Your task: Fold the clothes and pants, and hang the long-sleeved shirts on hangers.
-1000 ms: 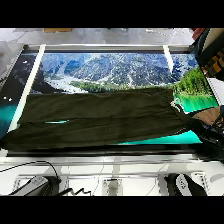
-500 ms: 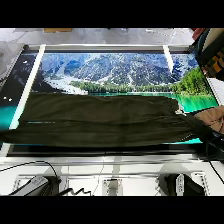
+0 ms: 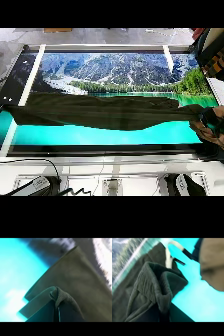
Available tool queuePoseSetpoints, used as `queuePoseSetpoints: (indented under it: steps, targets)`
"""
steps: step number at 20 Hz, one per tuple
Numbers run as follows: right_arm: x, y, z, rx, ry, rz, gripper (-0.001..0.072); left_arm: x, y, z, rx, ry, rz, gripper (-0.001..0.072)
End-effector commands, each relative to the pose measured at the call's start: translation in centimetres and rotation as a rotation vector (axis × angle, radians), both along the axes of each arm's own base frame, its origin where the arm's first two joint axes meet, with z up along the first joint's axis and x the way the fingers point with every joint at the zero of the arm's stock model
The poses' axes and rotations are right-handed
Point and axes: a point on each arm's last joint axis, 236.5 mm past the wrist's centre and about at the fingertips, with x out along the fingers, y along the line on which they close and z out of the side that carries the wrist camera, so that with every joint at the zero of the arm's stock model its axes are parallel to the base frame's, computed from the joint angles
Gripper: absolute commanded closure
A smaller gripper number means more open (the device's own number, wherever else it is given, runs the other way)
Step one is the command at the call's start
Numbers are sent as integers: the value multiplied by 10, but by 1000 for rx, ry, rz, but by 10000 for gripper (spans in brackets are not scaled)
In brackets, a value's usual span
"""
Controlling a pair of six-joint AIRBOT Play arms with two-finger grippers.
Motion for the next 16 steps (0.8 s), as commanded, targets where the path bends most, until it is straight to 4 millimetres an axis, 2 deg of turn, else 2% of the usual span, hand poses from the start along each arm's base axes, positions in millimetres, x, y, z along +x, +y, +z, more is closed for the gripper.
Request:
queuePoseSetpoints:
  steps: [1,4,6,10,11,12,13,14,16]
  targets:
    - [54,-11,-13,81,1,2,679,47,-14,-13,-9,3,2,697]
    - [111,-14,-23,76,-11,31,679,71,-23,-34,-55,16,0,696]
    - [144,-12,-34,101,-16,20,678,81,-20,-45,-88,1,44,694]
    - [199,-6,-47,68,-78,13,677,106,-19,-42,-157,-117,130,689]
    - [206,-6,-47,58,-99,3,674,113,-20,-37,-152,-145,138,565]
    - [210,-6,-45,46,-114,-2,536,118,-22,-32,-132,-166,136,257]
    - [212,-8,-42,36,-129,-9,211,125,-25,-25,-100,-183,116,-13]
    - [212,-8,-41,36,-130,-8,56,130,-29,-17,-50,-188,66,7]
    - [208,-5,-41,43,-116,5,56,139,-38,7,24,-218,1,7]
